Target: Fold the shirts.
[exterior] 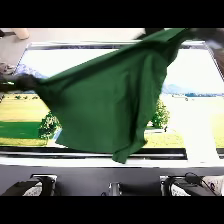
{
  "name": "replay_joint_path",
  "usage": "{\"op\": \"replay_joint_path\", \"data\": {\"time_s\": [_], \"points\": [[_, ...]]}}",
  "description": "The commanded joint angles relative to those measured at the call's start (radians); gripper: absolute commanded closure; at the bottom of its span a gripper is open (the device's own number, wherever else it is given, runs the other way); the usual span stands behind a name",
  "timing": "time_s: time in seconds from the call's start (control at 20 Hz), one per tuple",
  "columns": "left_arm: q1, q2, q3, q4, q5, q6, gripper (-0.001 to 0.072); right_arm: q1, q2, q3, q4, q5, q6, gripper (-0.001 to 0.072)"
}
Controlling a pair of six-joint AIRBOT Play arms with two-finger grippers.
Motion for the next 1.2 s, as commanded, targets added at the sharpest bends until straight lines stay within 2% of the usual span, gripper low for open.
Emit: {"op": "replay_joint_path", "data": {"time_s": [0.0,0.15,0.2,0.25,0.3,0.35,0.4,0.5,0.6,0.65,0.75,0.85,1.15], "points": [[-0.006,-0.212,-0.071,-0.114,0.035,0.000,0.0681,0.001,-0.231,0.001,0.183,0.050,0.103,0.0686],[-0.006,-0.331,-0.071,-0.236,0.035,0.000,0.0678,0.002,-0.343,0.001,0.248,0.246,0.108,0.0685],[-0.003,-0.350,-0.066,-0.252,0.029,0.000,0.0613,0.002,-0.353,0.001,0.265,0.242,0.106,0.0678],[0.007,-0.355,-0.051,-0.249,0.007,0.011,0.0422,-0.004,-0.346,0.003,0.277,0.254,0.098,0.0529],[0.034,-0.354,-0.022,-0.248,-0.047,0.058,0.0165,-0.021,-0.327,0.008,0.275,0.284,0.068,0.0305],[0.076,-0.351,0.017,-0.241,-0.130,0.120,0.0135,-0.048,-0.297,0.012,0.269,0.346,-0.009,0.0189],[0.122,-0.348,0.049,-0.216,-0.219,0.156,0.0137,-0.082,-0.270,0.012,0.240,0.431,-0.063,0.0188],[0.222,-0.317,0.035,-0.144,-0.357,0.167,0.0203,-0.158,-0.246,-0.002,0.140,0.709,-0.084,0.0211],[0.299,-0.249,-0.106,-0.116,-0.380,0.175,0.0203,-0.196,-0.217,-0.131,0.129,0.866,-0.157,0.0265],[0.325,-0.206,-0.218,-0.116,-0.362,0.187,0.0203,-0.198,-0.174,-0.245,0.132,0.857,-0.176,0.0311],[0.346,-0.148,-0.427,-0.121,-0.296,0.217,0.0202,-0.190,-0.061,-0.509,0.167,0.702,-0.199,0.0326],[0.336,-0.143,-0.550,-0.152,-0.250,0.256,0.0202,-0.187,0.006,-0.678,0.201,0.601,-0.223,0.0326],[0.321,-0.148,-0.622,-0.303,-0.100,0.305,0.0202,-0.187,0.018,-0.801,0.201,0.621,-0.265,0.0322]]}}
